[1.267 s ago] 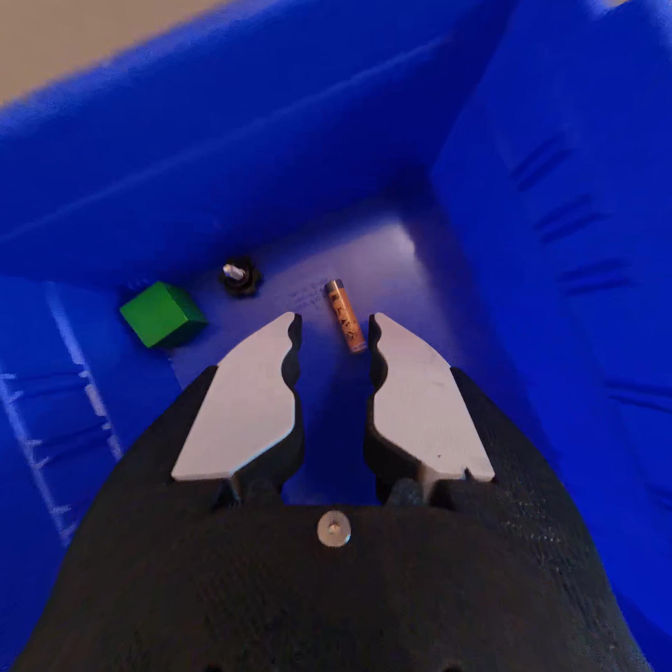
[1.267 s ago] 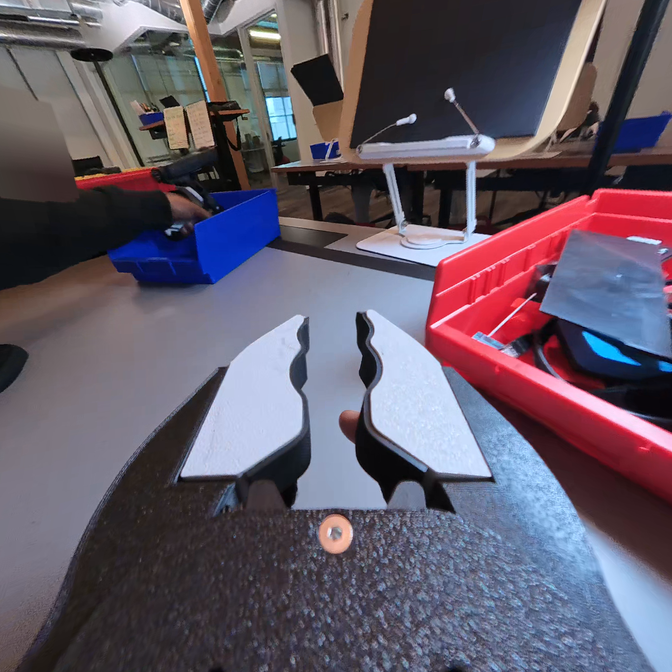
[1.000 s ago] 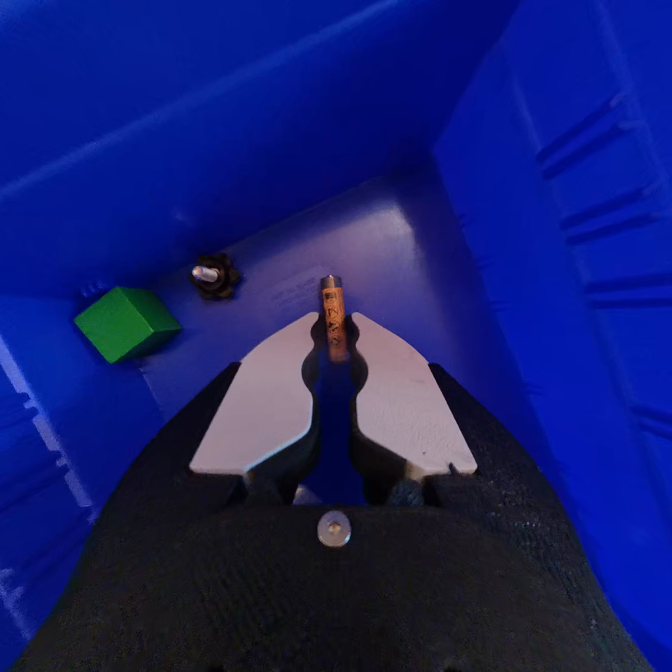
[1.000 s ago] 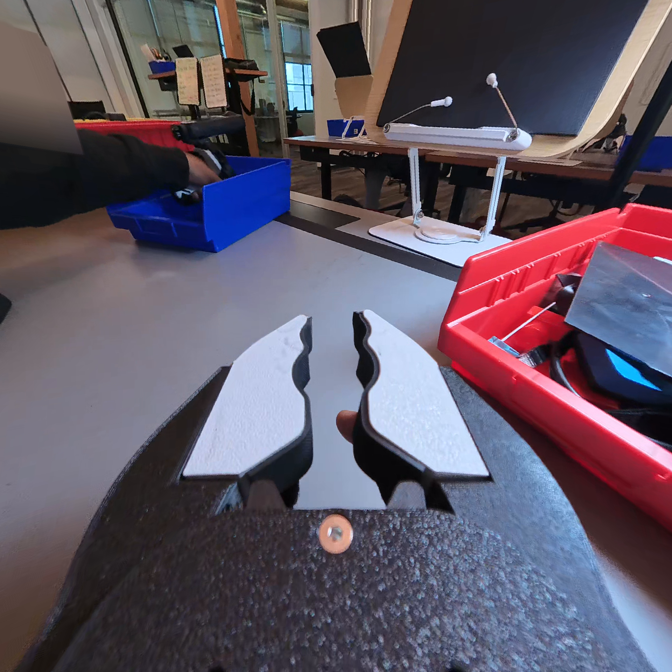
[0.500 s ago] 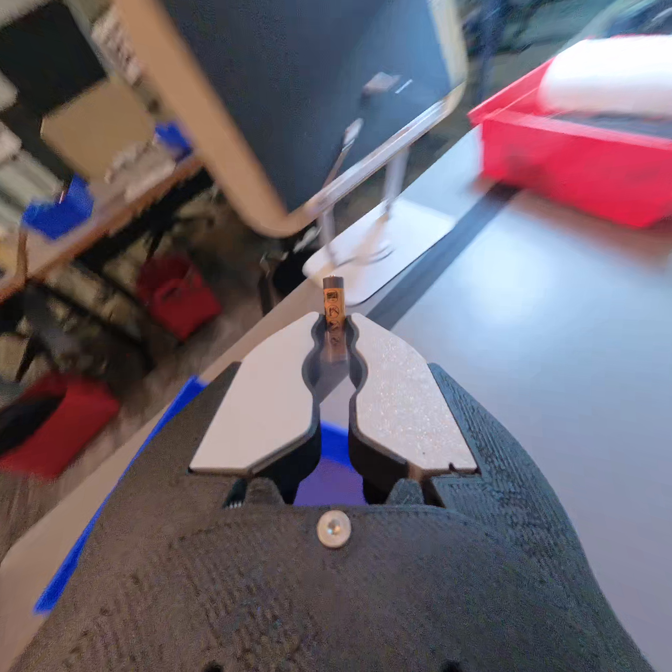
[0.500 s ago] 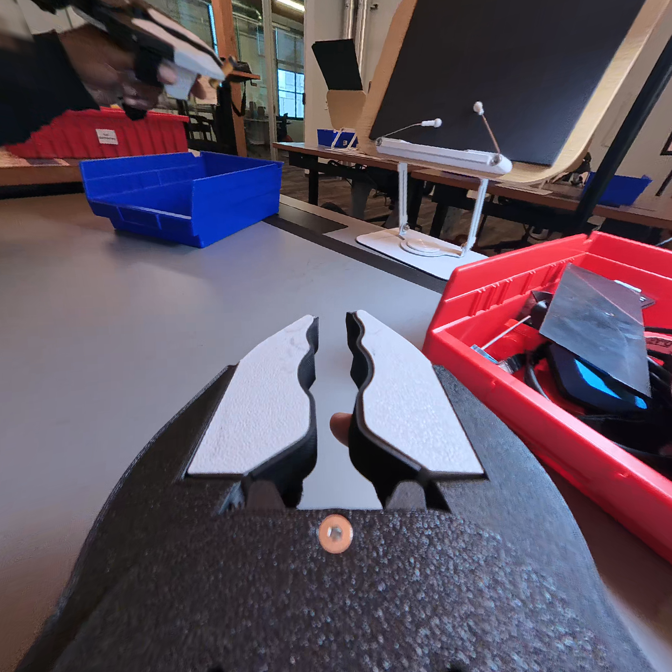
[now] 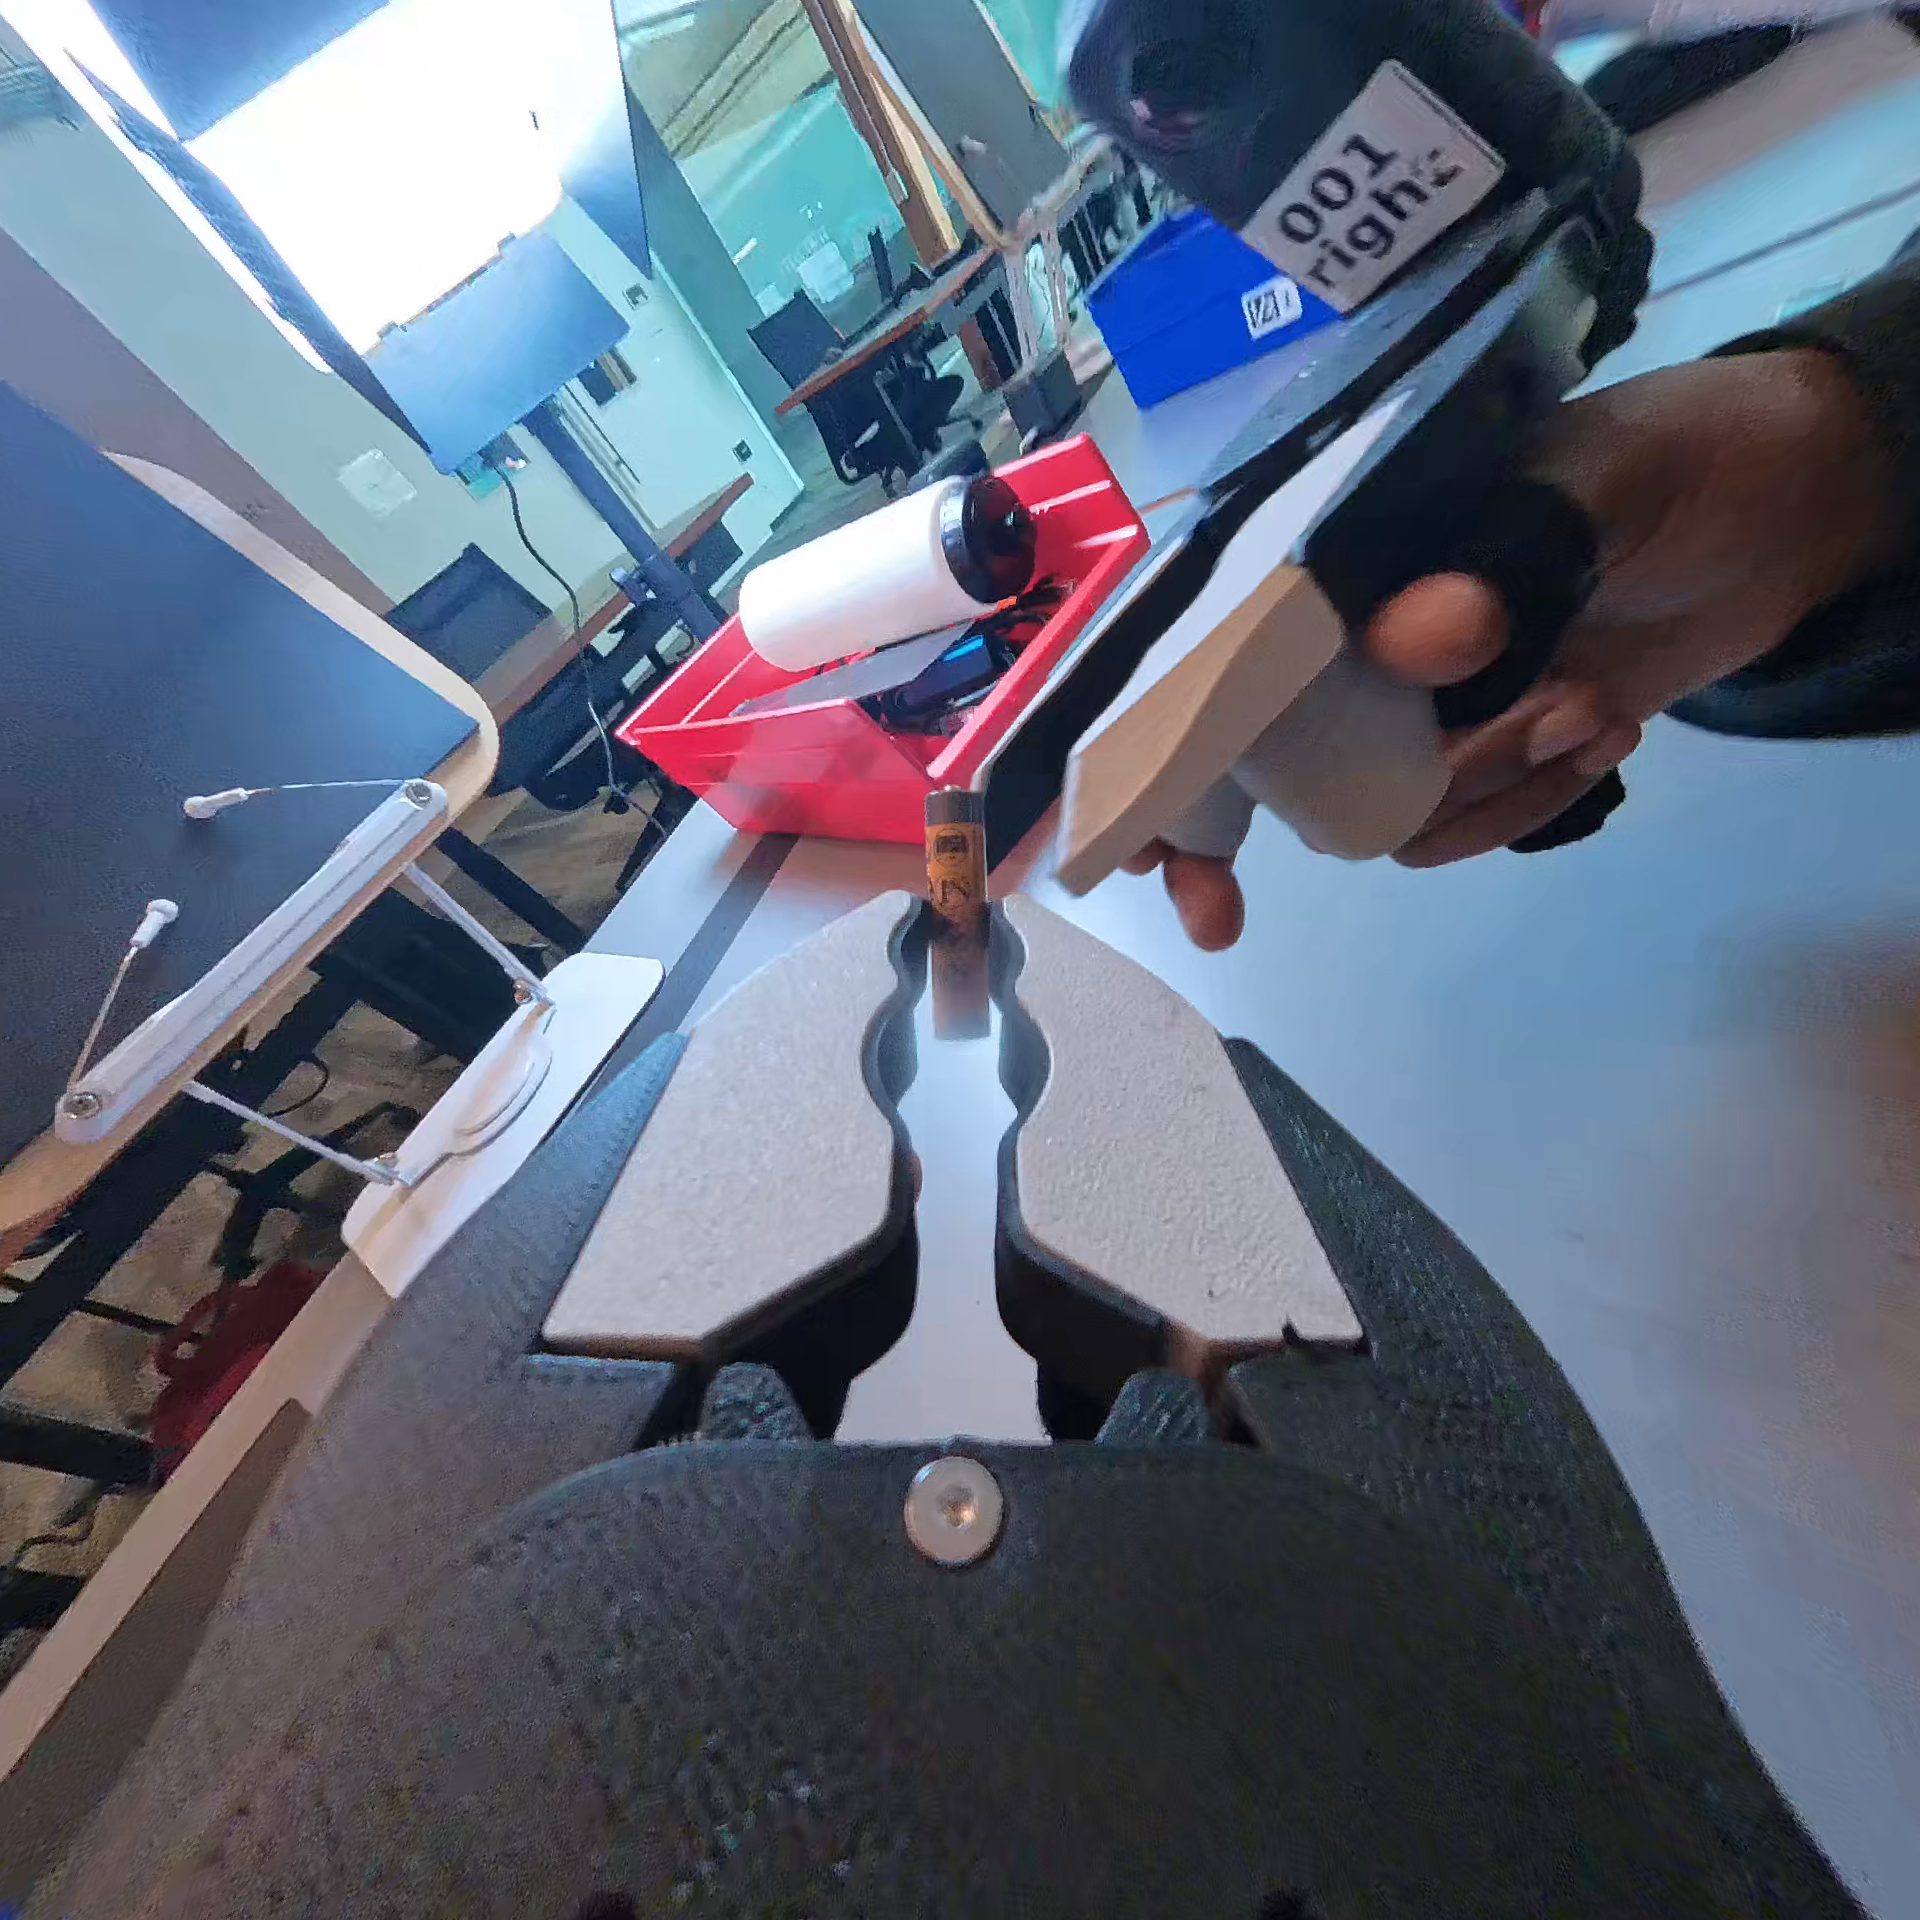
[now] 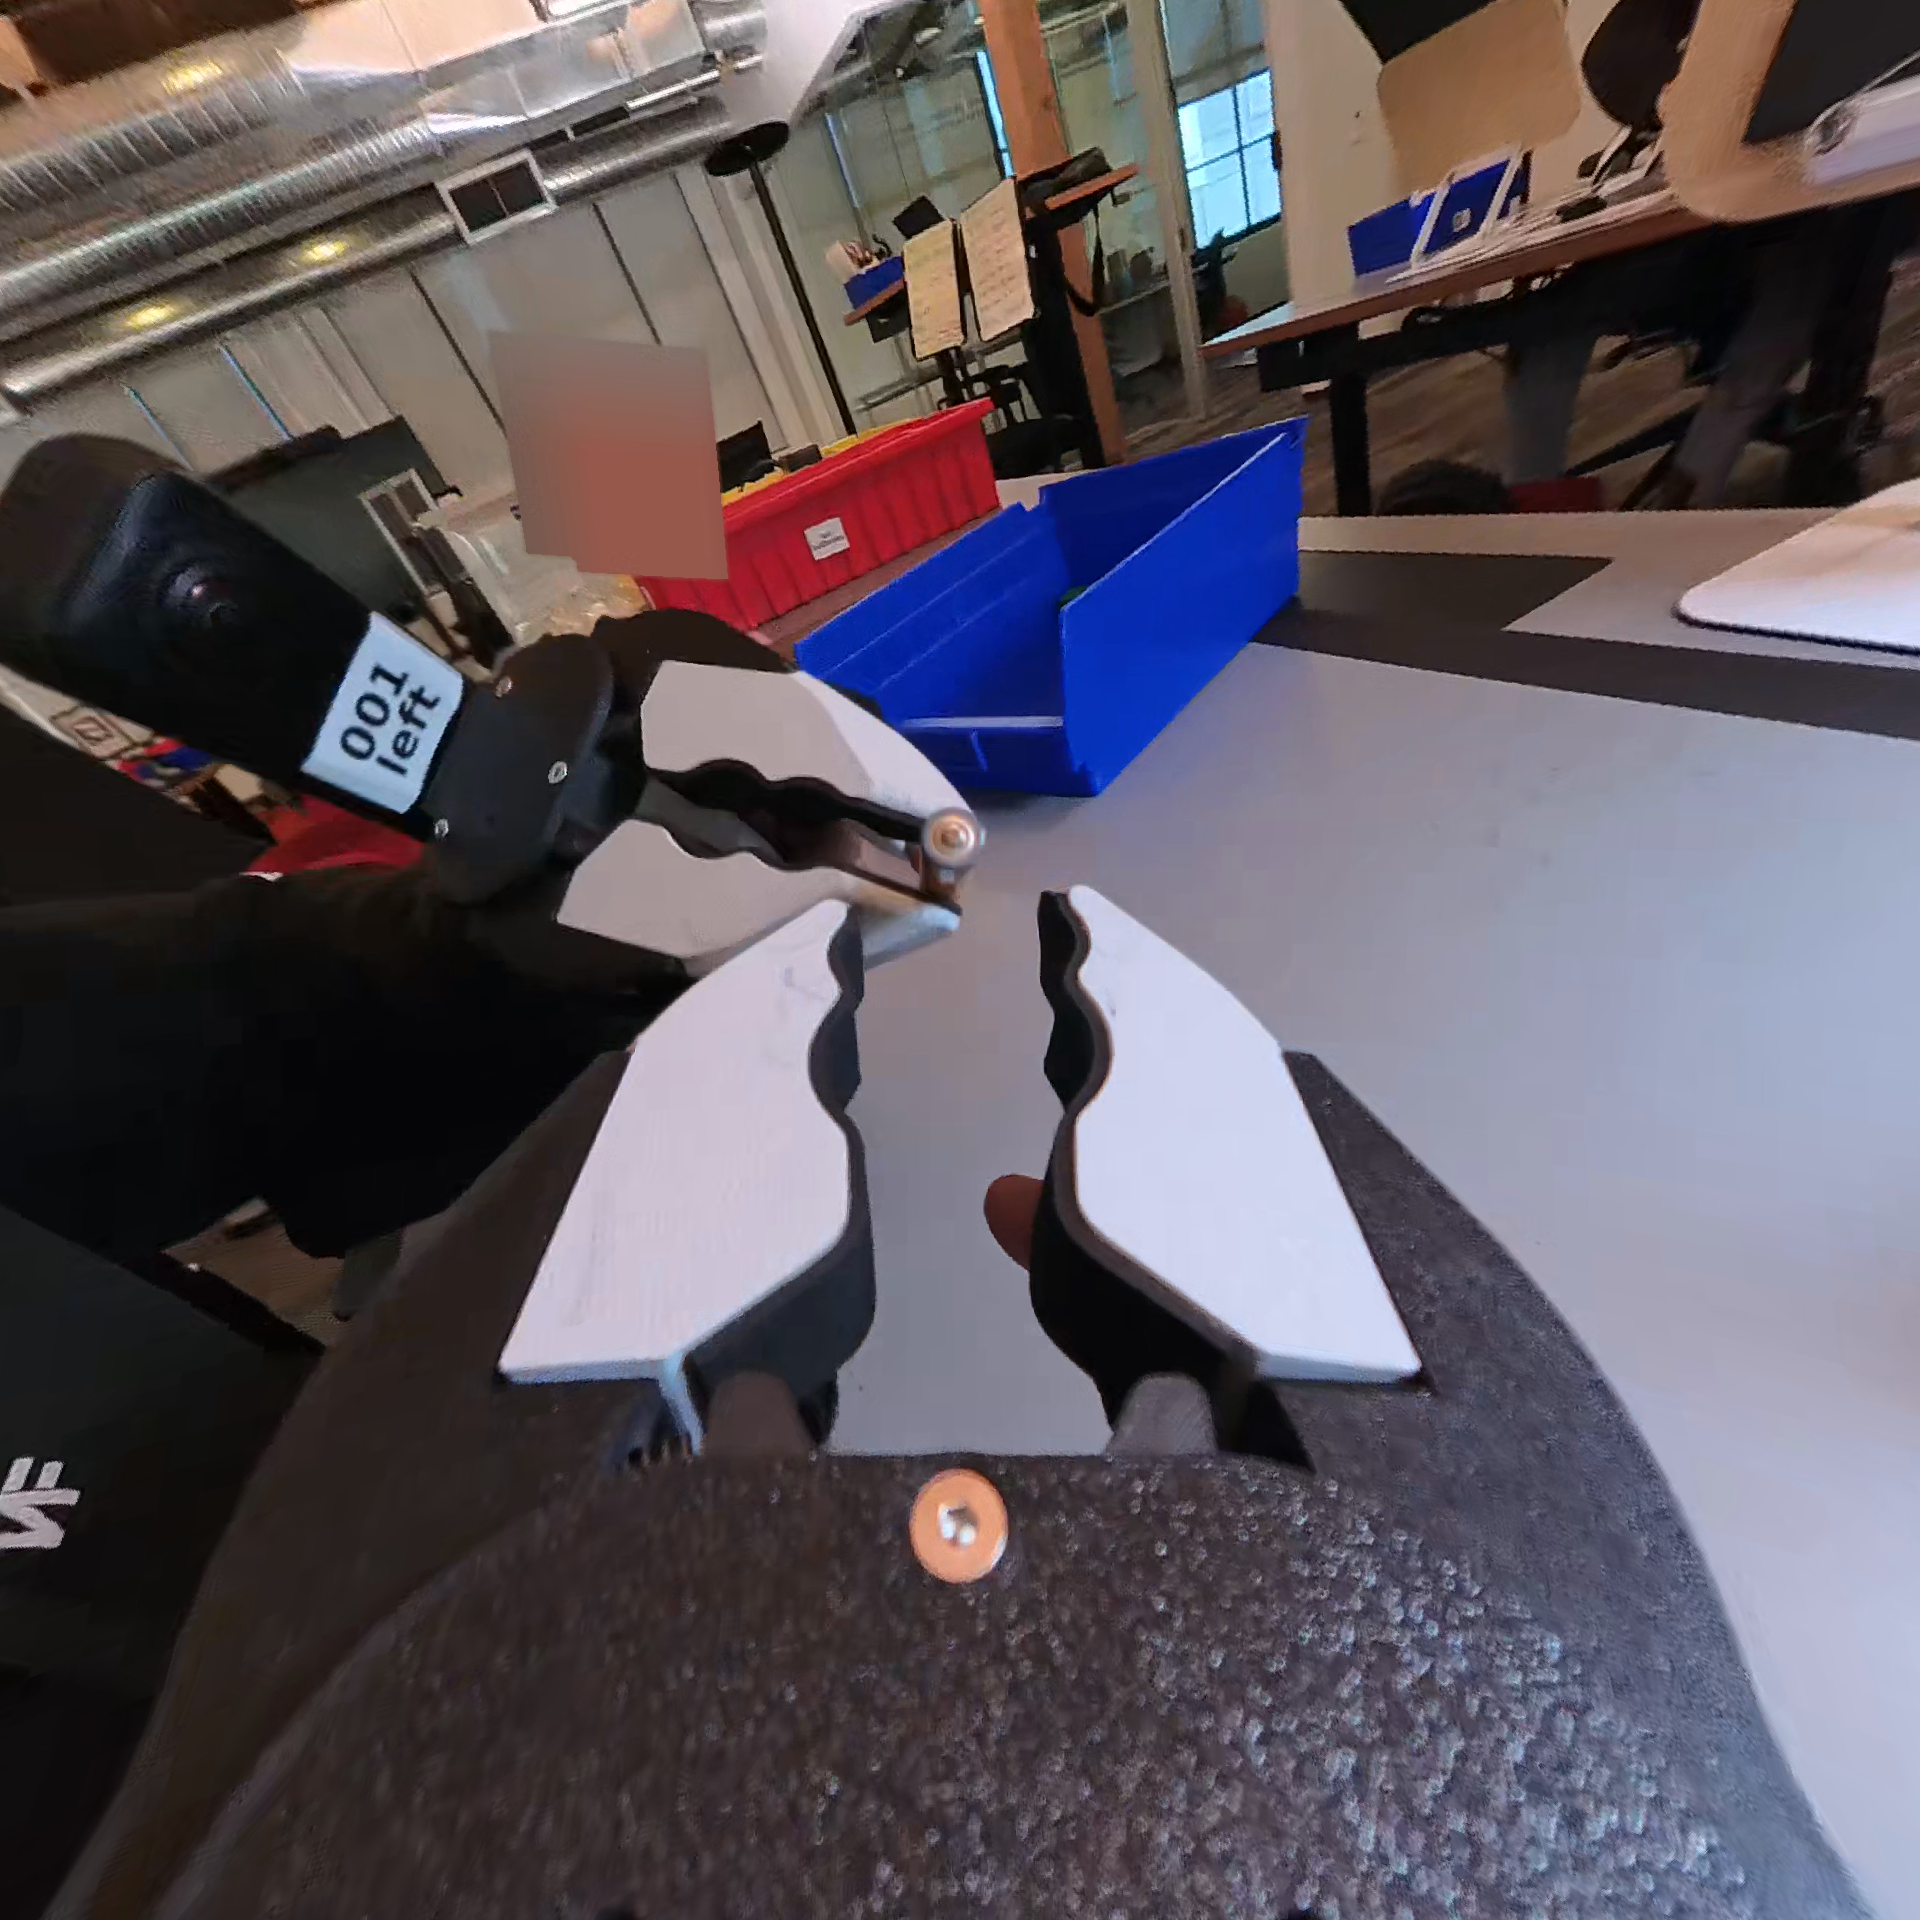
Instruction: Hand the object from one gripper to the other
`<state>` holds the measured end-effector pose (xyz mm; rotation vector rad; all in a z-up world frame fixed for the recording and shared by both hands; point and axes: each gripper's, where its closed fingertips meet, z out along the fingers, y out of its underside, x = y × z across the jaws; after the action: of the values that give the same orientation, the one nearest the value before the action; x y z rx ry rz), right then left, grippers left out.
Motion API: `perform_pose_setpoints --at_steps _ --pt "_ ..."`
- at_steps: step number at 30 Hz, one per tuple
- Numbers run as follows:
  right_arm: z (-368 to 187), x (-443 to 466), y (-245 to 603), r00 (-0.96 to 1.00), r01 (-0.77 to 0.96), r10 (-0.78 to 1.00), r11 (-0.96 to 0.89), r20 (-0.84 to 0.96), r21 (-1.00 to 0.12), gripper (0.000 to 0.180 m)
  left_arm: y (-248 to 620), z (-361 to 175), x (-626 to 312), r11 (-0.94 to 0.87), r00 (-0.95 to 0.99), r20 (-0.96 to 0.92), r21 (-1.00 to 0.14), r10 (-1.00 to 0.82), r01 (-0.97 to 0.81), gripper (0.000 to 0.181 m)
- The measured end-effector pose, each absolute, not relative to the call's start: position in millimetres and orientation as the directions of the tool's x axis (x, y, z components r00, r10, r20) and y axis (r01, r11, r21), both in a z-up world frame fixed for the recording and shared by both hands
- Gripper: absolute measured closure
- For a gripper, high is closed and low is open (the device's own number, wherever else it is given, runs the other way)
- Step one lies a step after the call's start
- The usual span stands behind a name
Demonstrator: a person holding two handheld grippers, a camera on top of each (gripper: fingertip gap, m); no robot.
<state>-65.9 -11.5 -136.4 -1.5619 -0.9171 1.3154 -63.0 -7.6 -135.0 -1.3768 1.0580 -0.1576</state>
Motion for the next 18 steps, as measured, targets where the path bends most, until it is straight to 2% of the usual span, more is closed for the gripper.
perform_pose_setpoints --at_steps 3,6,8,14,16,18 --pt "-138.6 -73.7 -7.7 0.134 -0.048 0.918 -0.370 -0.373 -0.928 0.163 -9.1 -142.7 -70.3 0.249 0.559 -0.526 -0.831 -0.641 -0.498 0.170" --pt "-146.0 -75.2 -7.2 0.055 -0.072 0.883 -0.462 -0.466 -0.884 0.163 -12.2 -154.8 -75.5 0.215 0.553 -0.490 -0.846 -0.674 -0.488 0.170" --pt "-151.7 -73.6 -7.1 0.036 -0.063 0.868 -0.493 -0.495 -0.868 0.169 -11.1 -163.3 -75.5 0.208 0.542 -0.493 -0.839 -0.681 -0.502 0.170" --pt "-163.1 -64.2 -8.7 0.049 -0.022 0.912 -0.408 -0.408 -0.913 0.169 -11.3 -177.1 -67.3 0.162 0.535 -0.410 -0.879 -0.739 -0.448 0.170" --pt "-162.9 -65.1 -12.6 0.032 -0.009 0.917 -0.397 -0.397 -0.918 0.159 -11.5 -180.0 -67.8 0.164 0.534 -0.422 -0.871 -0.733 -0.462 0.170" --pt "-171.0 -67.9 -14.5 0.053 0.040 0.915 -0.401 -0.399 -0.915 0.158 -13.0 -183.1 -68.2 0.147 0.540 -0.411 -0.873 -0.735 -0.465 0.170"
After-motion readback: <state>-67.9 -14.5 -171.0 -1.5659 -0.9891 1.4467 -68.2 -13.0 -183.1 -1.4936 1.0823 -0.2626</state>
